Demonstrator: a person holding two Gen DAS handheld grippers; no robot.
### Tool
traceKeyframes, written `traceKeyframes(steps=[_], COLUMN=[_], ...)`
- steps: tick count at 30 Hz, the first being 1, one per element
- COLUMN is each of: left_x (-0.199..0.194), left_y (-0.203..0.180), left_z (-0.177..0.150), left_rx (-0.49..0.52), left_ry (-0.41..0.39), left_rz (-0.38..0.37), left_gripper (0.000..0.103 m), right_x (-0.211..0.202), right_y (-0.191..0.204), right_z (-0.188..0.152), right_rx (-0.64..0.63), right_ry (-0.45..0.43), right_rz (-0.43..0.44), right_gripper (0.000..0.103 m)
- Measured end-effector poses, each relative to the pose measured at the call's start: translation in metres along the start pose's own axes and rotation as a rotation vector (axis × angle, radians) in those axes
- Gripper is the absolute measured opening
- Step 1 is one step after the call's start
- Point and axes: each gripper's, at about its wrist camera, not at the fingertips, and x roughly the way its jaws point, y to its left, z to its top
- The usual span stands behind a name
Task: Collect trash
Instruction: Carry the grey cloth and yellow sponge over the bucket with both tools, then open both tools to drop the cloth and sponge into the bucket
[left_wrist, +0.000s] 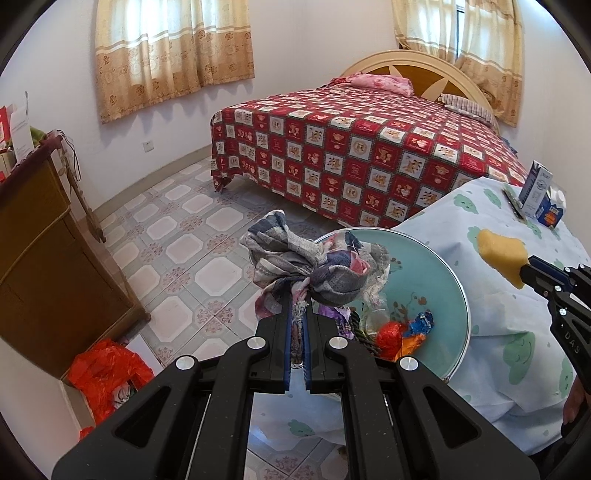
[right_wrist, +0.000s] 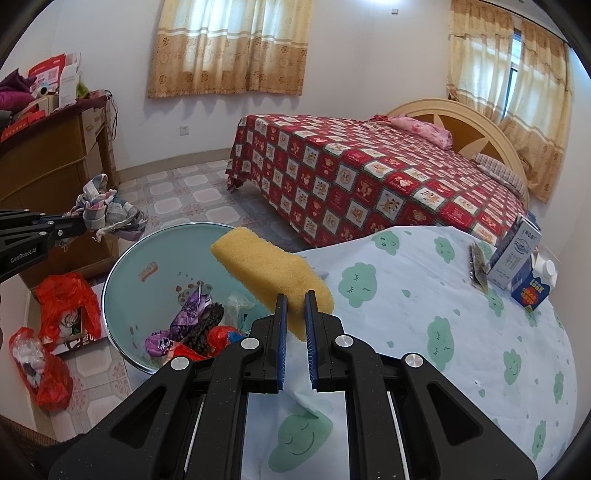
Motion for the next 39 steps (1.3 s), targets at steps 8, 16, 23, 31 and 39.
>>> traceKeyframes(steps=[8, 16, 23, 31, 39], left_x=[-0.002, -0.009, -0.021, -0.055, -0.082], left_y=[0.001, -0.006, -0.008, -0.019, -0.032], left_z=[0.003, 0.003, 0.003, 0.006, 0.010], left_rx=[-0.009, -0.008, -0.016, 0.002, 0.020], left_ry=[-0.011, -0.047, -0.083, -0.188, -0.248], left_rz=[-0.008, -0.044, -0.036, -0.005, -0.019], left_gripper=[0.004, 0.031, 0.064, 0.076, 0.088], right_x=[0.006, 0.011, -0.005, -0.062, -0.100], right_y=[0.011, 0.017, 0.009, -0.014, -0.036], right_z=[0.013, 0.019, 0.011, -0.001, -0.004], right_rx=[-0.030, -0.026, 0.033, 0.097, 0.139], right_ry=[-0.017, -0.056, -0.069, -0.171, -0.246], right_rz=[0.011, 0.039, 0.034, -0.042, -0.094], right_gripper=[0.010, 0.039, 0.045, 0.051, 0.055])
